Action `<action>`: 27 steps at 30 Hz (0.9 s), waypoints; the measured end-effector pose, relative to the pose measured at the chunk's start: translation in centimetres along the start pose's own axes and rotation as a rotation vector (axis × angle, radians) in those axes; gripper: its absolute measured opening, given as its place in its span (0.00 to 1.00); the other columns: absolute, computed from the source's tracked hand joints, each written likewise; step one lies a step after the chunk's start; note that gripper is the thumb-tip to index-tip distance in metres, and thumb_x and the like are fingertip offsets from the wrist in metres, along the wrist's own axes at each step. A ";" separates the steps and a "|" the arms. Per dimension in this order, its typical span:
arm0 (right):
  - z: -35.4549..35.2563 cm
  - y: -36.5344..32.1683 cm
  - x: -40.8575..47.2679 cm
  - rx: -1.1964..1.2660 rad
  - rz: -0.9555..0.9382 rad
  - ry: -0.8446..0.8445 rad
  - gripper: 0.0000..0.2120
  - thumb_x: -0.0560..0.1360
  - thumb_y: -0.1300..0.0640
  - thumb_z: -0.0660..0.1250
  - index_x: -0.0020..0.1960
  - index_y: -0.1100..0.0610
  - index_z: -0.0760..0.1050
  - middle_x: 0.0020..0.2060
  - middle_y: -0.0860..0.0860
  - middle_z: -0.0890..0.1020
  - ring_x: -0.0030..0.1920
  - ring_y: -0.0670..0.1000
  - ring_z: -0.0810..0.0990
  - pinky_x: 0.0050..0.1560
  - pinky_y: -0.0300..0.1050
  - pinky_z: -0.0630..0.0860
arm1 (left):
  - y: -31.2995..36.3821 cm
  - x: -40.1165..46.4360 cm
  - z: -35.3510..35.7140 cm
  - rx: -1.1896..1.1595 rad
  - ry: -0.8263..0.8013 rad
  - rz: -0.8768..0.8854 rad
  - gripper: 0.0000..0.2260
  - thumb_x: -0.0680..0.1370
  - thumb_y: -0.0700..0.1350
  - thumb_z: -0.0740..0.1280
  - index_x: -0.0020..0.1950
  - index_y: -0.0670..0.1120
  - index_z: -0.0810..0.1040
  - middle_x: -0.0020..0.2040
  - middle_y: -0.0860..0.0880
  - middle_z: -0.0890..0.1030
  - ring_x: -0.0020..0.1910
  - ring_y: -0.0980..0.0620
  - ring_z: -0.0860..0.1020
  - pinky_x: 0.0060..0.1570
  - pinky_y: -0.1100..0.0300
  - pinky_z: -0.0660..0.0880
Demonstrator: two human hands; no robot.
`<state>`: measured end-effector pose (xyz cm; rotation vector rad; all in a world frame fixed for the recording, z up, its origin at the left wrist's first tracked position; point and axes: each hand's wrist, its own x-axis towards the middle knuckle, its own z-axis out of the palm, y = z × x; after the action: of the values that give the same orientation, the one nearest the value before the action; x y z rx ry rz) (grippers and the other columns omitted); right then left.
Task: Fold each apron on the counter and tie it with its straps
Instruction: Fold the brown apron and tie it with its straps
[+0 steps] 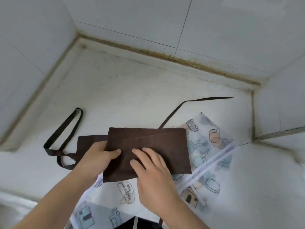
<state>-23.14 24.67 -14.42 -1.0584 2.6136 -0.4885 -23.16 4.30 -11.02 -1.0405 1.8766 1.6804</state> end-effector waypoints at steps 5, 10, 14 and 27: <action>-1.0 1.1 -0.7 -0.038 0.362 0.083 0.45 0.59 0.65 0.75 0.75 0.55 0.69 0.78 0.52 0.66 0.75 0.59 0.67 0.74 0.57 0.71 | -1.7 1.0 -1.9 0.120 0.230 0.034 0.08 0.84 0.41 0.66 0.54 0.51 0.84 0.48 0.53 0.87 0.52 0.49 0.84 0.62 0.46 0.79; -1.0 3.7 -1.9 0.186 0.658 0.246 0.41 0.63 0.67 0.75 0.75 0.53 0.67 0.70 0.51 0.68 0.69 0.59 0.73 0.57 0.63 0.81 | -3.1 1.6 -4.7 0.379 0.306 0.088 0.07 0.84 0.42 0.63 0.53 0.51 0.80 0.46 0.53 0.84 0.49 0.48 0.80 0.51 0.52 0.73; -0.2 3.1 -1.5 0.159 0.678 0.227 0.44 0.64 0.70 0.71 0.75 0.44 0.64 0.64 0.46 0.67 0.51 0.54 0.80 0.35 0.53 0.81 | -4.1 2.2 -6.9 0.546 0.371 0.092 0.04 0.83 0.43 0.64 0.53 0.47 0.78 0.44 0.50 0.81 0.47 0.44 0.79 0.47 0.52 0.72; -0.5 0.5 2.2 0.088 0.430 0.167 0.35 0.77 0.58 0.61 0.83 0.50 0.57 0.82 0.46 0.55 0.83 0.49 0.51 0.82 0.50 0.54 | -6.0 2.2 -3.6 0.860 0.456 0.731 0.22 0.80 0.40 0.66 0.75 0.42 0.73 0.74 0.43 0.71 0.72 0.40 0.70 0.73 0.43 0.68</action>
<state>-25.19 23.57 -14.49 -0.4213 2.8222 -0.6001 -19.43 0.26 -15.84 -0.3877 3.1052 0.6854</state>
